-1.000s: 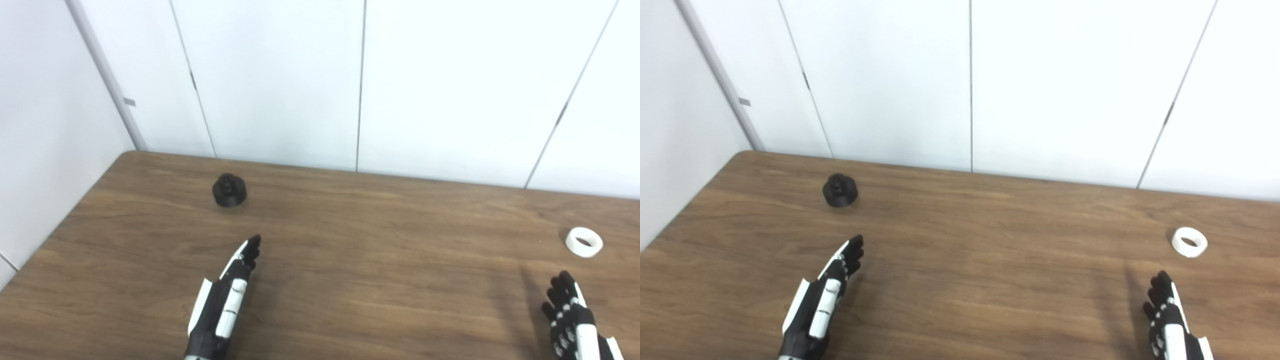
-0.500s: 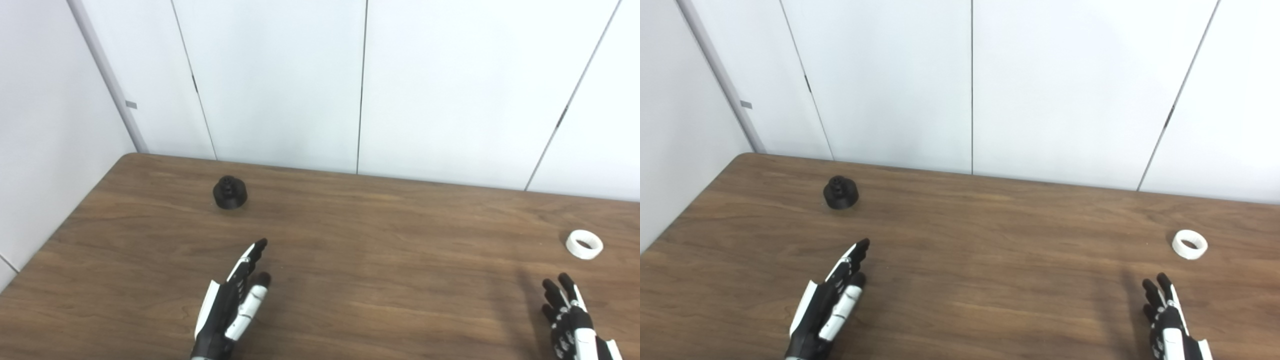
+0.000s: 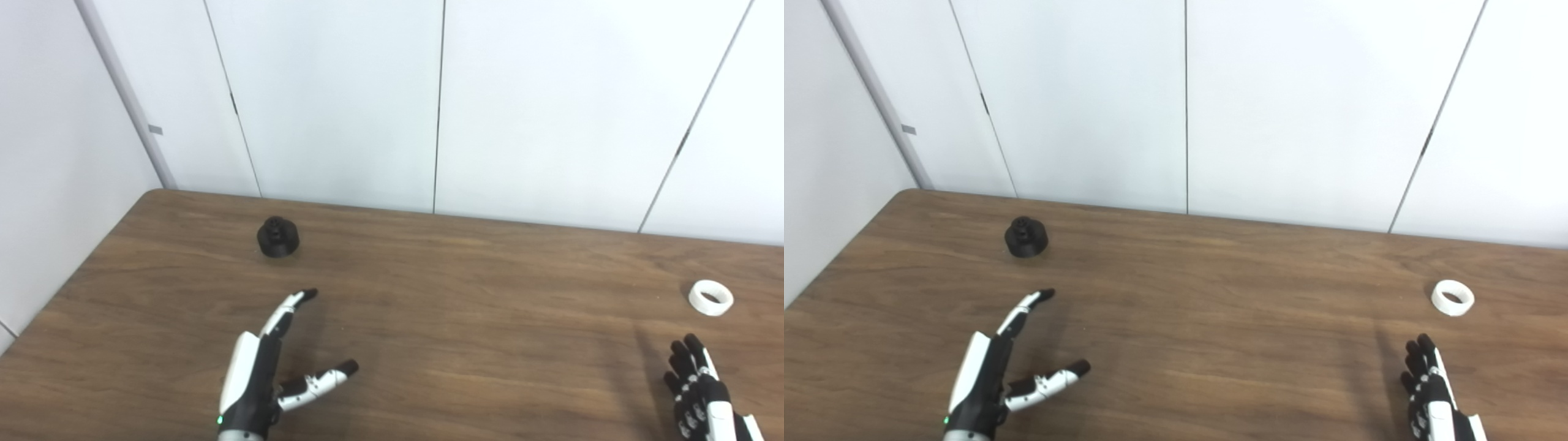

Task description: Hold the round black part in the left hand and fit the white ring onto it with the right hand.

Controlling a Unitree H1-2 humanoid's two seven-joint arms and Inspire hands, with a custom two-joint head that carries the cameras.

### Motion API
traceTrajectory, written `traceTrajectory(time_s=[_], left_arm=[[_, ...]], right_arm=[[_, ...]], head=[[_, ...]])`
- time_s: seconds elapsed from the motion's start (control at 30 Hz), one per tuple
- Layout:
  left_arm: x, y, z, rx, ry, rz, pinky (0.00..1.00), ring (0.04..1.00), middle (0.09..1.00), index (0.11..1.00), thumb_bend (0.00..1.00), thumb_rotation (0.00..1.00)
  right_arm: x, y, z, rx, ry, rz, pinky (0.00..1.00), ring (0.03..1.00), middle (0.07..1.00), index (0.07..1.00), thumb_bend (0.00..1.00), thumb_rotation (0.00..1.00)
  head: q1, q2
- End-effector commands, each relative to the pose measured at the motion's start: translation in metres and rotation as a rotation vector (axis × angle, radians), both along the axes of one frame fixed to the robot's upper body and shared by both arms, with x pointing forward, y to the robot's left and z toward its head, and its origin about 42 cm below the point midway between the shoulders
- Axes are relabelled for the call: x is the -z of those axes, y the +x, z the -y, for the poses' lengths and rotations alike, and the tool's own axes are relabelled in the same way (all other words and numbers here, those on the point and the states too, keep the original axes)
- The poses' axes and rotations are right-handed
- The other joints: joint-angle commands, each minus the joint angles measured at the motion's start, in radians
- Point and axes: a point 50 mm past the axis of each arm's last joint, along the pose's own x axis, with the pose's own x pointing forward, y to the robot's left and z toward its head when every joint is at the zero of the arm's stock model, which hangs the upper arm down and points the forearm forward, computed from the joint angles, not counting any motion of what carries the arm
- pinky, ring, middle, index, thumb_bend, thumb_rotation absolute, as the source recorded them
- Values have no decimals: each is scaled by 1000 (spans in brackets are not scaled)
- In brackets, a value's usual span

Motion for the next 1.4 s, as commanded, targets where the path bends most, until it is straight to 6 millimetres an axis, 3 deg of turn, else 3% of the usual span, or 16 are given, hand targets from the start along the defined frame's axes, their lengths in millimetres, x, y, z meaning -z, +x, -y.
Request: traceTrajectory(time_s=[0.0, 0.37, 0.77, 1.37], left_arm=[[-18, 3, -14, -17, 86, 20, 989, 986, 959, 917, 909, 309], [-59, 43, -64, -147, 322, -56, 963, 995, 965, 917, 939, 386], [-58, 97, -105, -250, 390, -112, 1000, 974, 941, 868, 952, 389], [-54, 179, -110, -284, 431, -183, 1000, 988, 940, 848, 966, 431]], right_arm=[[12, -21, 11, -8, -26, -61, 1000, 1000, 976, 997, 385, 1000], [13, -22, 10, -15, -42, -72, 1000, 1000, 974, 989, 402, 1000], [14, -22, 10, -23, -47, -66, 1000, 1000, 969, 995, 404, 1000], [15, -24, 6, -22, -60, -71, 1000, 1000, 970, 999, 406, 1000]], head=[[-2, 1], [-5, 4], [-6, 6], [-15, 8]])
